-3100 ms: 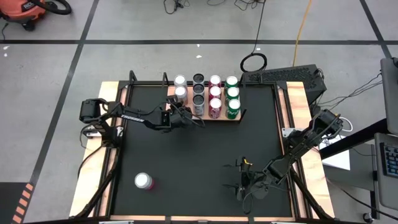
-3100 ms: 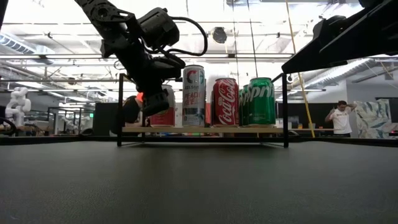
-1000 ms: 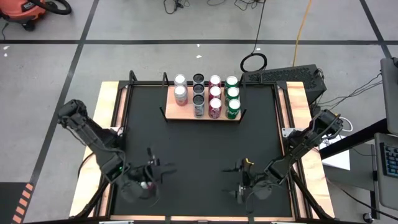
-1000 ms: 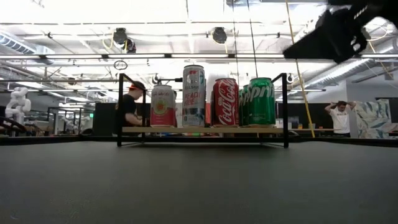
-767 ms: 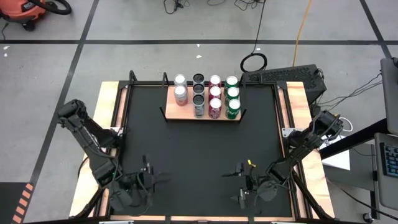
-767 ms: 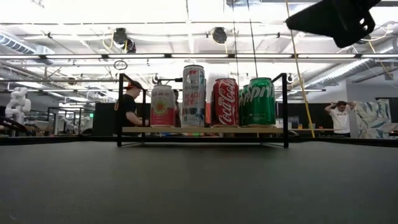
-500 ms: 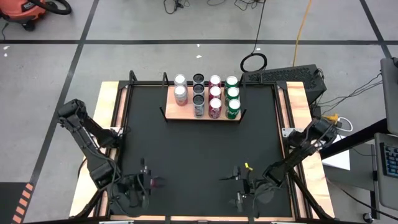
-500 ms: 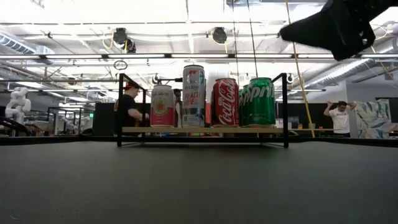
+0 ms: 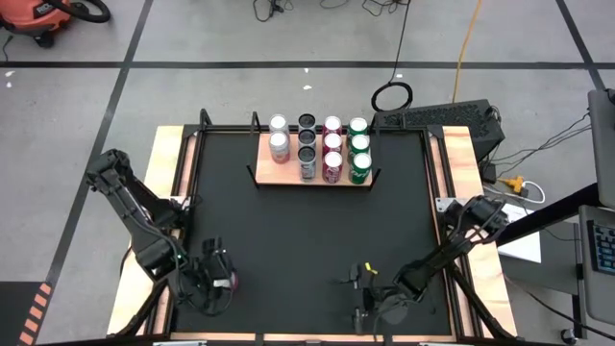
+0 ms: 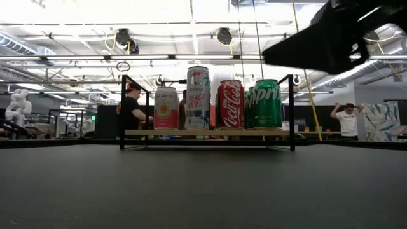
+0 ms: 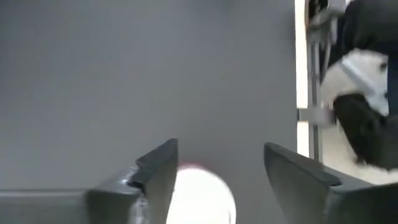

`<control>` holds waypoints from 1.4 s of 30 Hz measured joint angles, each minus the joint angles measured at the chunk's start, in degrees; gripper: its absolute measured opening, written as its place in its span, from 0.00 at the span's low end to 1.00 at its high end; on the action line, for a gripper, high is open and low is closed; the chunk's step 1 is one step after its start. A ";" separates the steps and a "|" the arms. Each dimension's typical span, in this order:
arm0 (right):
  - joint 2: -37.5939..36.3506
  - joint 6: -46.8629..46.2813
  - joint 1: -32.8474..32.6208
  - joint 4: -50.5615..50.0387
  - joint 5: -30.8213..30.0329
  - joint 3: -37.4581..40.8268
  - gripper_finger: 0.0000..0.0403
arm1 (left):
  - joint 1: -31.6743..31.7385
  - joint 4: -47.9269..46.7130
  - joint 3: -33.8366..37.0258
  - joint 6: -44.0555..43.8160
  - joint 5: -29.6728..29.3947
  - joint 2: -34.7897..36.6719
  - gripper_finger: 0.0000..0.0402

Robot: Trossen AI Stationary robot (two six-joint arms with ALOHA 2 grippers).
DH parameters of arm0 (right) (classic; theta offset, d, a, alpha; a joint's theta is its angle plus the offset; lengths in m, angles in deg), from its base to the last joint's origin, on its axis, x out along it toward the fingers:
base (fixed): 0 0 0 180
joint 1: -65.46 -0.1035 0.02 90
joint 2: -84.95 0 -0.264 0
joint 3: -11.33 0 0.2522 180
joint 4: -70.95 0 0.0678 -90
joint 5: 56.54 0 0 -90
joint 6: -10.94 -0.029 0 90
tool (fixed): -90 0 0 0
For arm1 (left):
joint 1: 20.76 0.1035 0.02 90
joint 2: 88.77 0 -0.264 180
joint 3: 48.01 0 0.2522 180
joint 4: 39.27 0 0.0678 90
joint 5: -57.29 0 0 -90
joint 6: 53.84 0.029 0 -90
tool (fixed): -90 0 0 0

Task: Place canned beverage on shelf
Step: Put the pink soda can on the shelf

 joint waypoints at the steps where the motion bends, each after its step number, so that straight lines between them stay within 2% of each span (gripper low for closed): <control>1: 0.29 0.17 0.36 -0.02 0.00 -0.20 0.91 | 0.31 -1.34 -0.36 -0.04 1.81 0.00 0.62; 5: 0.60 -0.26 1.97 0.13 0.00 -0.52 0.91 | 1.24 -3.94 -1.39 -1.84 7.37 0.00 0.74; 9: 0.60 -0.08 2.85 0.48 0.11 -0.52 0.91 | 1.85 -4.60 -1.39 -3.27 11.37 -0.41 0.81; 19: 0.60 2.06 3.15 0.50 1.74 -0.52 0.91 | 1.83 -14.01 -1.39 -8.79 11.72 -0.69 0.90; 25: 0.60 3.26 3.15 0.39 3.21 -0.49 0.91 | 1.81 -11.30 -1.37 -8.88 10.93 -0.87 0.98; 42: 0.60 7.32 3.15 -0.16 3.24 -0.47 0.91 | 1.83 -9.37 -1.37 -11.96 12.92 -6.19 0.99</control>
